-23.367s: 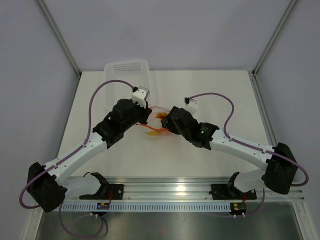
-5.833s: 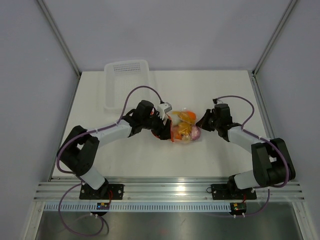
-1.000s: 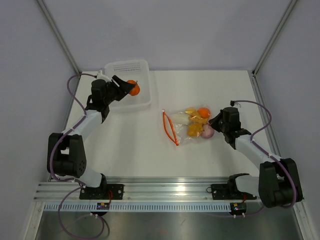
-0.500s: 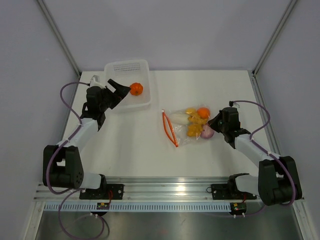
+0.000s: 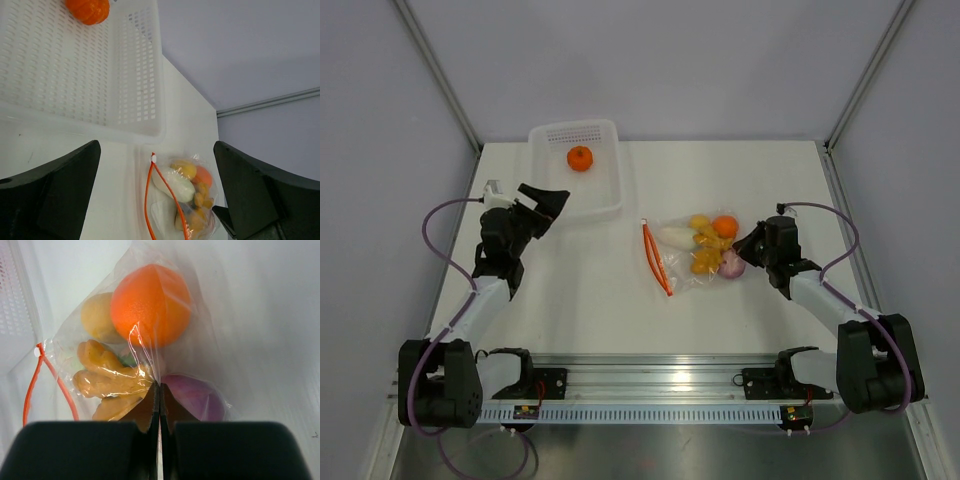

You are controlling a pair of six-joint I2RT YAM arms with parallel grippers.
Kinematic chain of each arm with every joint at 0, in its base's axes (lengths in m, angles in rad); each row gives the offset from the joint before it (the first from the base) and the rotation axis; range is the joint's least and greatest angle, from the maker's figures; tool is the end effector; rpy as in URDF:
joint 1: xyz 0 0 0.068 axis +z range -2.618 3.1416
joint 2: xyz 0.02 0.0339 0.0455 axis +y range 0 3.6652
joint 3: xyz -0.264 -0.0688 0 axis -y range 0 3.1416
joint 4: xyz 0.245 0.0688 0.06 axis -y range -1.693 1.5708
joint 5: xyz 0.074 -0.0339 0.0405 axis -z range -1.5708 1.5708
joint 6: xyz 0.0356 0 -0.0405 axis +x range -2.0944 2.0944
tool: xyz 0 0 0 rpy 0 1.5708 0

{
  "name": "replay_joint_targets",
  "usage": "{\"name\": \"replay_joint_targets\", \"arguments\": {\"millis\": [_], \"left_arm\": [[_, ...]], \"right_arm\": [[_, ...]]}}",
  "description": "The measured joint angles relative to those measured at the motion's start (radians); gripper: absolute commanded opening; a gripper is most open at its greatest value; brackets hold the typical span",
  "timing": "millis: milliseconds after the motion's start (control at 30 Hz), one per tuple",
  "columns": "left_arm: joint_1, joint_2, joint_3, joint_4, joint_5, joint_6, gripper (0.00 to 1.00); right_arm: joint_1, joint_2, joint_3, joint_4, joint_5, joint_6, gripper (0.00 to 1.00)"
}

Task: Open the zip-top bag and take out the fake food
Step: Place the fake fruit in the bin.

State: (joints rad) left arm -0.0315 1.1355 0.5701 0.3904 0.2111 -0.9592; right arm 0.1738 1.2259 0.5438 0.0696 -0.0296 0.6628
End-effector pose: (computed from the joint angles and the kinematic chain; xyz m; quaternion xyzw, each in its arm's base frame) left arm 0.2545 -0.0155 0.2533 -0.2803 0.7117 -0.3748 0.5239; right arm 0.2445 0.0440 0.1911 0.2082 0.8626 0.1993 0.4159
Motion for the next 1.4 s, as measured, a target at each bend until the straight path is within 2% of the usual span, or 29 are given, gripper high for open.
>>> {"name": "replay_joint_targets", "arguments": {"millis": [67,100,267,333,600,800,867,967,1267,1400], "left_arm": [[0.0,-0.018,-0.005,-0.008,0.001,-0.002,0.97],[0.0,-0.027,0.002,-0.016,0.005,-0.002,0.91],[-0.001,-0.035,0.01,-0.034,0.068,-0.022,0.91],[-0.008,-0.039,-0.001,-0.037,0.086,-0.037,0.86],[-0.13,-0.086,-0.174,-0.031,0.079,-0.033,0.87],[-0.31,0.037,-0.157,-0.02,0.048,-0.001,0.87],[-0.354,0.089,-0.144,-0.009,0.047,0.008,0.81],[-0.379,0.144,-0.13,0.004,0.045,0.019,0.72],[-0.437,0.264,-0.087,0.071,0.032,0.028,0.7],[-0.474,0.372,-0.046,0.123,0.046,0.016,0.62]], "right_arm": [[0.0,0.0,-0.003,0.005,-0.014,0.0,0.0],[0.0,0.0,-0.004,0.009,-0.018,0.0,0.0],[0.0,0.0,-0.005,0.014,-0.026,0.0,0.0],[0.0,-0.002,-0.005,0.014,-0.026,0.0,0.0],[0.0,-0.008,-0.006,0.01,-0.025,-0.004,0.0],[0.0,-0.008,-0.006,0.008,-0.025,-0.009,0.0],[0.0,-0.008,-0.006,0.008,-0.024,-0.01,0.0],[0.0,-0.008,-0.006,0.008,-0.025,-0.01,0.0],[0.0,-0.008,-0.006,0.009,-0.026,-0.01,0.0],[0.0,-0.008,-0.006,0.016,-0.042,-0.01,0.0]]}}
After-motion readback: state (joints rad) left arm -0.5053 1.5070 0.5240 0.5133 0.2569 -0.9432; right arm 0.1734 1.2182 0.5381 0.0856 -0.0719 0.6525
